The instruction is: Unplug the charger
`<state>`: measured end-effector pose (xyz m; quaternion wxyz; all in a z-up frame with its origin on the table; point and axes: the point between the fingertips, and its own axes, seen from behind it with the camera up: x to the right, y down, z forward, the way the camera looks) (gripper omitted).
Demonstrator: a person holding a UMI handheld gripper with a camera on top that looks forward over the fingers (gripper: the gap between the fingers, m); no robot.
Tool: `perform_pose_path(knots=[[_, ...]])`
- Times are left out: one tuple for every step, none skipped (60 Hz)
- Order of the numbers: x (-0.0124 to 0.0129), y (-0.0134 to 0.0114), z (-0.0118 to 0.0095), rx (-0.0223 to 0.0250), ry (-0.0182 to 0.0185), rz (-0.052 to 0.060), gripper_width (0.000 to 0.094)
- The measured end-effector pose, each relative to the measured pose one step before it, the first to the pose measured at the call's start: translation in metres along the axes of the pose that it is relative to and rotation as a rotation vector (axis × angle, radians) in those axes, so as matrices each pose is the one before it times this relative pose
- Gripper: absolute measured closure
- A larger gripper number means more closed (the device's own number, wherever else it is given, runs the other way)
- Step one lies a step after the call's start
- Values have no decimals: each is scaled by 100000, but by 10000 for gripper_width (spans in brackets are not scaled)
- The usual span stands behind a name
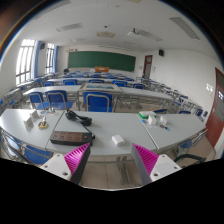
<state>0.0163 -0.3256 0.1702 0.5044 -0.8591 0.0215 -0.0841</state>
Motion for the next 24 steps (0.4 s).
perform_pose_path(knots=[[-46,74,-707,195,305,117,83],[-159,170,-741,288,328,81,81],[-62,56,-629,292,233,167,83],[-111,63,-576,269,167,191,82],[-94,61,-555,299,110,134,84],[-125,40,-548,325,-9,62,85],[-107,56,-490,236,-26,15,84],[-107,84,-487,110,-3,-9,84],[-228,257,-448,152,2,-14,85],[-68,30,-378,176,-22,5,84],[-60,43,-328,181,-55,107,84],[-49,68,-339,57,-73,262,84],[-53,65,-366,60,-10,304,83],[-34,70,-327,179,83,109,84],[-23,49,-267,185,152,-146,86],[-45,63,-261,12,98,-113,86],[-67,75,-297,-42,46,-26,83],[-53,60,-249,-51,69,12,84],[-59,51,-269,-128,38,68,84],[-70,76,-280,-81,-3,204,85],[-60,30,-231,-3,19,206,84],[-62,53,-242,3,11,273,83],[-69,48,-185,6,47,297,83],[-45,34,-222,15,-28,276,84]])
